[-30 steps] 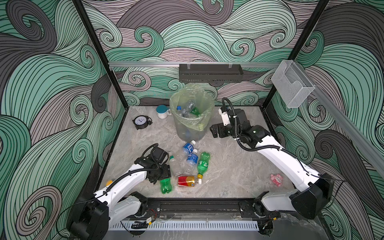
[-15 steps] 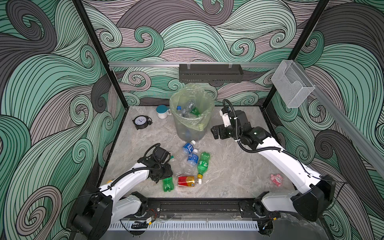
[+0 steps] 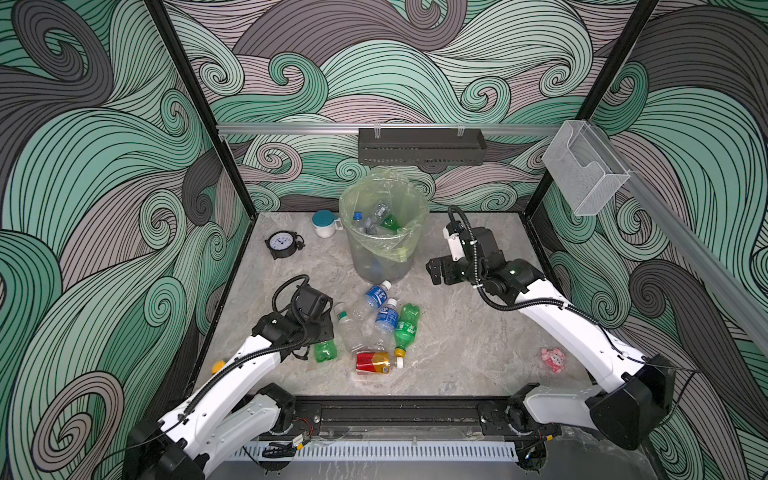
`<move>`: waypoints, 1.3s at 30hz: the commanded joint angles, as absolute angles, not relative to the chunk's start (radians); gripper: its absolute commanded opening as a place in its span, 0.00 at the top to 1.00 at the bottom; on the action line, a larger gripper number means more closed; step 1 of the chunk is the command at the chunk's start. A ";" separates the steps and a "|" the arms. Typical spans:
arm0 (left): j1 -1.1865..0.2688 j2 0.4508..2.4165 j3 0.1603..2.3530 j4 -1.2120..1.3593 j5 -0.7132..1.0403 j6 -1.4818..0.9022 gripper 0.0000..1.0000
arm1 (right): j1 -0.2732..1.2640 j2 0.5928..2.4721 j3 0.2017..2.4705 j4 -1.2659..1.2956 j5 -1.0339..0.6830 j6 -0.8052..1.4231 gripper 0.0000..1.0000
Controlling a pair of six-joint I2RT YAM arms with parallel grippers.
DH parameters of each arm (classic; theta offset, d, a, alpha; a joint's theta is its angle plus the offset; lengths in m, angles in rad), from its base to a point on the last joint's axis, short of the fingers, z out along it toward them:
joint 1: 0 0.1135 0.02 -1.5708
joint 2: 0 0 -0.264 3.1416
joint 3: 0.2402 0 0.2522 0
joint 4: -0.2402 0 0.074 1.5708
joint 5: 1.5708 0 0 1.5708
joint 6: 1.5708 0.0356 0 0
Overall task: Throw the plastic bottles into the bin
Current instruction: 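Lift the green soda bottle with the left gripper and drop it into the bin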
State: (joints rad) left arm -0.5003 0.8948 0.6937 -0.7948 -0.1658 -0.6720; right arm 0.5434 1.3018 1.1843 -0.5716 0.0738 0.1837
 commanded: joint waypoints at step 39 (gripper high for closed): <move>-0.413 1.283 1.512 -0.649 -0.073 -0.170 0.09 | 0.565 1.199 0.919 -0.552 -0.088 0.322 0.05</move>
State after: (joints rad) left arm -0.4294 1.4033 1.5932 -0.7147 -0.0204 -0.1665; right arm 0.5488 1.1717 0.9012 -0.5610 -0.0605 0.2935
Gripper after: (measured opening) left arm 0.907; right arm 0.952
